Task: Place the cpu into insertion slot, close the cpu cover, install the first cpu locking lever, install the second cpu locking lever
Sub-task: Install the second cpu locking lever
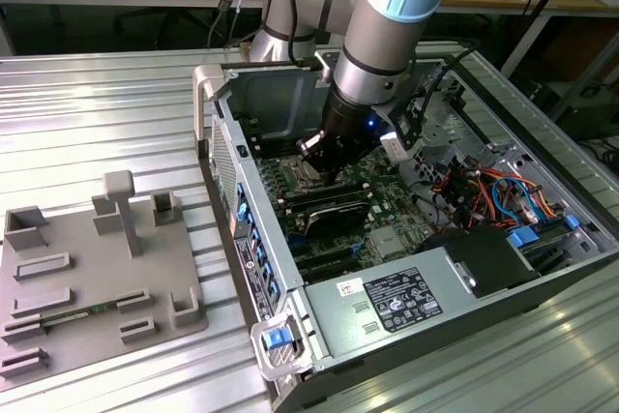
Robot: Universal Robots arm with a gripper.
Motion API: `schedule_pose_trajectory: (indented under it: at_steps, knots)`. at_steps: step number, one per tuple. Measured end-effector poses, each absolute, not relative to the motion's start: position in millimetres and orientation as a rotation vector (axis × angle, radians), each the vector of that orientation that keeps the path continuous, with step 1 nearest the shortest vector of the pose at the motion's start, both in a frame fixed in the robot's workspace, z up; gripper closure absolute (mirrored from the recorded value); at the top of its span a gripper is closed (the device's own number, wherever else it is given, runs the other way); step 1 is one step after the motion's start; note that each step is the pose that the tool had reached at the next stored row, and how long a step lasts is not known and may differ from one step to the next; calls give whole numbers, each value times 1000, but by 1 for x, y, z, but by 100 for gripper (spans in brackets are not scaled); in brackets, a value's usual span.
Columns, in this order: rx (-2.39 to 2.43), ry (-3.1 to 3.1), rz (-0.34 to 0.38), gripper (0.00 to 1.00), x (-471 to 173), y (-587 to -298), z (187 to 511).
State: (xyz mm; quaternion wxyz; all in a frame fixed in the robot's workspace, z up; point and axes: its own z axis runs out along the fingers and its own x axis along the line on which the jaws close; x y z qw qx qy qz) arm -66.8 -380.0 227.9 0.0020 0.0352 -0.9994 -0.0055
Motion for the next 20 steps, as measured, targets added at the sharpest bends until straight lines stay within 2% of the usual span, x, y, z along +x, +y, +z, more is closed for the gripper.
schedule_pose_trajectory:
  at_steps: [20]
  knots:
    - [110, -3136, -17, 89, -73, -380, 227]
